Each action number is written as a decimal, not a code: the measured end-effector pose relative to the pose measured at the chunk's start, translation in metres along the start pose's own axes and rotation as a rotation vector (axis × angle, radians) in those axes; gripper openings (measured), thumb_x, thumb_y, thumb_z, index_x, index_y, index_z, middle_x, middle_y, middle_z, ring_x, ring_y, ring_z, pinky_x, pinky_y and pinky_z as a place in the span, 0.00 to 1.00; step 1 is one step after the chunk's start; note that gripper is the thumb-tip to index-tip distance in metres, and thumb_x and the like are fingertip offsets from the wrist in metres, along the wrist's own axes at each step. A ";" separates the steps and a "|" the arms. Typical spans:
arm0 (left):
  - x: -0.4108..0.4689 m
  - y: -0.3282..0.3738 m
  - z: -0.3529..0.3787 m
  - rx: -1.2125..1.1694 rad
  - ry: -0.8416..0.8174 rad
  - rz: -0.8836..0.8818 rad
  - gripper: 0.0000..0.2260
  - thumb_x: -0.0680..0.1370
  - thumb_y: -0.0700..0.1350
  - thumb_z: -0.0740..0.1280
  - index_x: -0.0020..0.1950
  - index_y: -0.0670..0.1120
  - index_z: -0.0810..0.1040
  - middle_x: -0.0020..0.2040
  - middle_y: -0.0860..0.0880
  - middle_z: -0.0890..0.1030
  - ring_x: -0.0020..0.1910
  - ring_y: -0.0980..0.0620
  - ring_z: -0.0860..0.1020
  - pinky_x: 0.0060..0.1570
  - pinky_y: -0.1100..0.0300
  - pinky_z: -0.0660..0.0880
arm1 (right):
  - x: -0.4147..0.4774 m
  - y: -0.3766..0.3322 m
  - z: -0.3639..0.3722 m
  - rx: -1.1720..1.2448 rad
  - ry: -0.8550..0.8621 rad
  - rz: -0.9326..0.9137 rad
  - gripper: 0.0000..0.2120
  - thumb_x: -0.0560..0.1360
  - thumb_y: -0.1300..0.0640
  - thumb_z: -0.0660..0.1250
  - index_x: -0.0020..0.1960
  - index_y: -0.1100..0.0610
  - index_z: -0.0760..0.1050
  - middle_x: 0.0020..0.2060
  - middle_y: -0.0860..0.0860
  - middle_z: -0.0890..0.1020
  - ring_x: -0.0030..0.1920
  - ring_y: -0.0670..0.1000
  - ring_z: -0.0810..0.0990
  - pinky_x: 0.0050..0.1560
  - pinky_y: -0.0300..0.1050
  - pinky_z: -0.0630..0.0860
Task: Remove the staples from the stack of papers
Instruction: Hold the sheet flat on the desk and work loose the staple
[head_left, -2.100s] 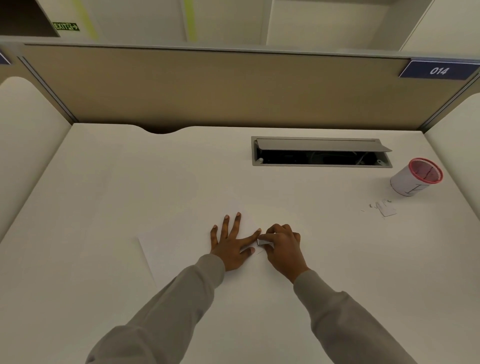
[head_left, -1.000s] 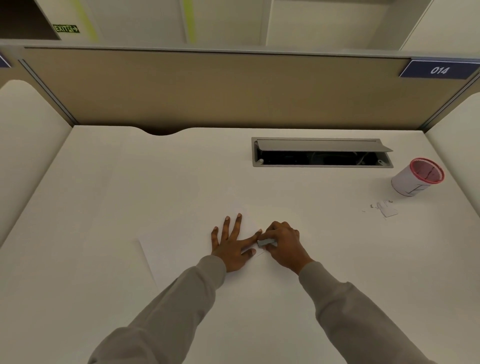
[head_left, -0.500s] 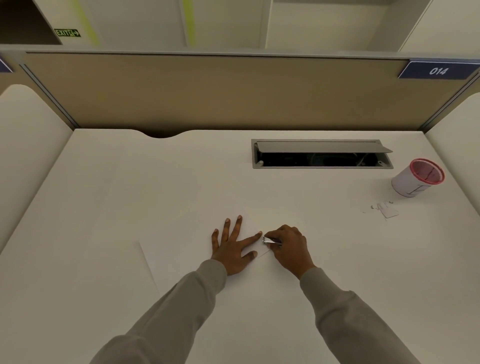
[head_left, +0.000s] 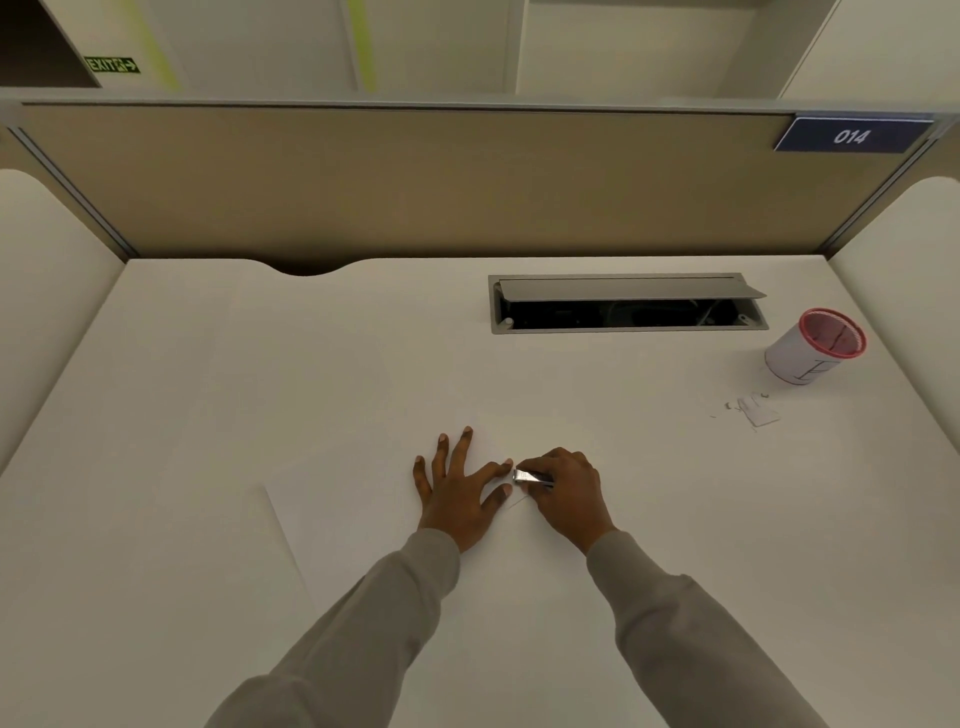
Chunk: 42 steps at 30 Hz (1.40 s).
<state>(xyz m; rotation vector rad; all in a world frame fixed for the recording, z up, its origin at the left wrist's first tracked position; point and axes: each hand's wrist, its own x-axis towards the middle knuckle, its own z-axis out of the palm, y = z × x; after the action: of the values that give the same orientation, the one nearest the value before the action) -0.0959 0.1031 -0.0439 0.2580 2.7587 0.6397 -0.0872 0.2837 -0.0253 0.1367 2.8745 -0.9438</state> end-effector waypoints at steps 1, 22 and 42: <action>0.000 0.000 0.000 0.002 -0.001 0.000 0.17 0.81 0.65 0.56 0.69 0.68 0.70 0.82 0.55 0.43 0.80 0.46 0.36 0.74 0.39 0.33 | 0.000 0.000 0.000 -0.001 0.003 -0.004 0.10 0.75 0.54 0.71 0.54 0.43 0.83 0.46 0.44 0.82 0.49 0.51 0.76 0.53 0.54 0.75; 0.002 0.000 -0.003 0.070 -0.101 0.007 0.22 0.79 0.66 0.58 0.73 0.68 0.63 0.81 0.55 0.35 0.79 0.44 0.32 0.73 0.36 0.33 | -0.018 -0.006 -0.002 -0.261 0.035 -0.195 0.11 0.75 0.58 0.70 0.54 0.47 0.83 0.47 0.45 0.83 0.49 0.51 0.78 0.49 0.49 0.69; 0.013 -0.003 -0.017 0.089 -0.295 0.029 0.21 0.82 0.59 0.58 0.75 0.70 0.59 0.80 0.55 0.30 0.77 0.42 0.28 0.72 0.34 0.34 | -0.010 -0.021 0.002 -0.345 0.014 -0.206 0.17 0.72 0.63 0.69 0.53 0.44 0.84 0.42 0.43 0.81 0.45 0.50 0.77 0.47 0.49 0.66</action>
<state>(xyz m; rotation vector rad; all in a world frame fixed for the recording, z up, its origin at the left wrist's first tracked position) -0.1144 0.0967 -0.0337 0.3798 2.5058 0.4463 -0.0795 0.2657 -0.0132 -0.1870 3.0522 -0.4582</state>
